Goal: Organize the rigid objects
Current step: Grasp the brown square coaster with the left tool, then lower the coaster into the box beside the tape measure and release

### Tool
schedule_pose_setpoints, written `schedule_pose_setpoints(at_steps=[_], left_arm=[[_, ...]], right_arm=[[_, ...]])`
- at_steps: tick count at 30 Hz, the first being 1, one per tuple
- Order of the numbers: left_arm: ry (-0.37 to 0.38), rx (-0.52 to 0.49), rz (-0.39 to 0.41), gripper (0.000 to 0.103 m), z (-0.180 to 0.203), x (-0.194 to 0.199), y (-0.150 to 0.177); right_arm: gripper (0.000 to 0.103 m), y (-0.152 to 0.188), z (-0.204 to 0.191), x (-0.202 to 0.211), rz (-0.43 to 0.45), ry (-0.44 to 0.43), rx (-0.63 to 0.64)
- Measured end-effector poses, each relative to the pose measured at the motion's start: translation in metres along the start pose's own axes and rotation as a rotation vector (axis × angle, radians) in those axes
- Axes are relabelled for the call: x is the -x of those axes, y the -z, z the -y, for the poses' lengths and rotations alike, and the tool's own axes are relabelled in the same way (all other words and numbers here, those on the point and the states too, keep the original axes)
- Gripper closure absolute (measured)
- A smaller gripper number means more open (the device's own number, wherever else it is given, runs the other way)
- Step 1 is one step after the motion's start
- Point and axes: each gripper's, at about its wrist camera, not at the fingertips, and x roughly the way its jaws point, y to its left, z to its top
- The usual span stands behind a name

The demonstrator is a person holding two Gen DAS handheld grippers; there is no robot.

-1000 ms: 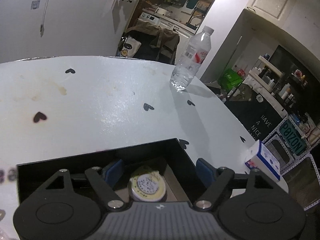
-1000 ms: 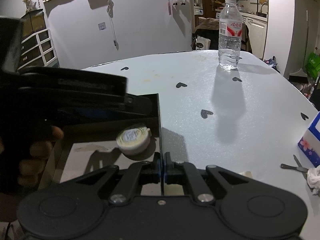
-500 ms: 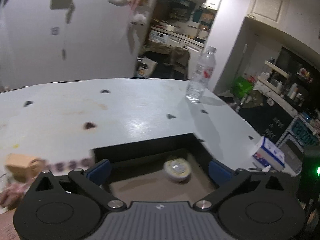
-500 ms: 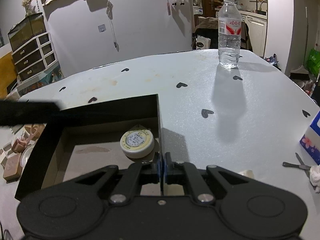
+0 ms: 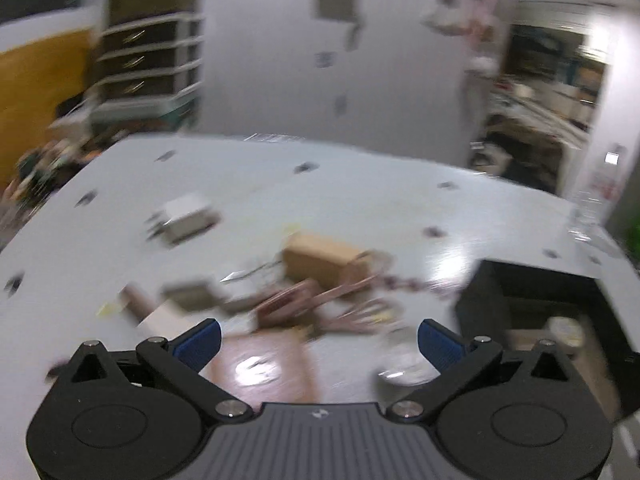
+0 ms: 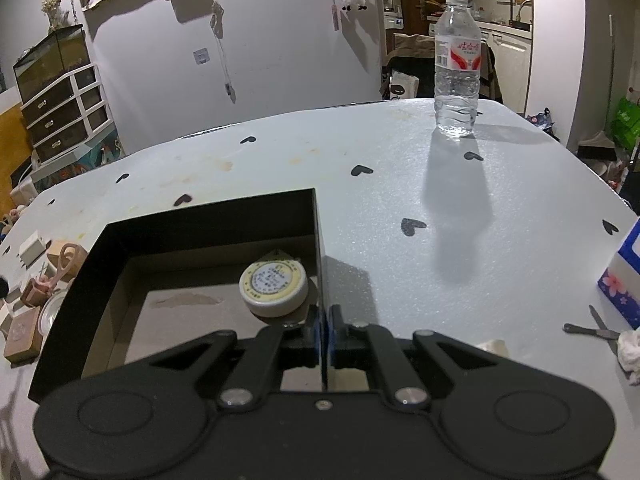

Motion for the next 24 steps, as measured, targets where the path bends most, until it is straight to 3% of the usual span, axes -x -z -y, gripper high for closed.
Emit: schedule_pose_setpoints(at_steps=[10,17,19,21,24], left_arm=[[-0.154,0.124,-0.099,0.0,-0.022,-0.038,0.03],[-0.222,0.058,-0.075,0.002,-0.007,-0.052,0.03],[-0.228,0.036,-0.054,0.009,-0.004,-0.052,0.031],[-0.212,0.018,-0.028,0.027,-0.002,-0.049,0.032],[-0.191,0.001,-0.03,0.027,0.002,-0.046,0.032]], right_arm=[[0.098,0.0,0.0,0.0,-0.001,0.001,0.0],[0.098,0.001,0.0,0.0,0.001,-0.001,-0.003],[0.098,0.001,0.001,0.0,0.001,-0.004,-0.007],[0.098,0.001,0.001,0.0,0.001,-0.004,-0.007],[0.098,0.001,0.001,0.0,0.0,0.001,-0.002]])
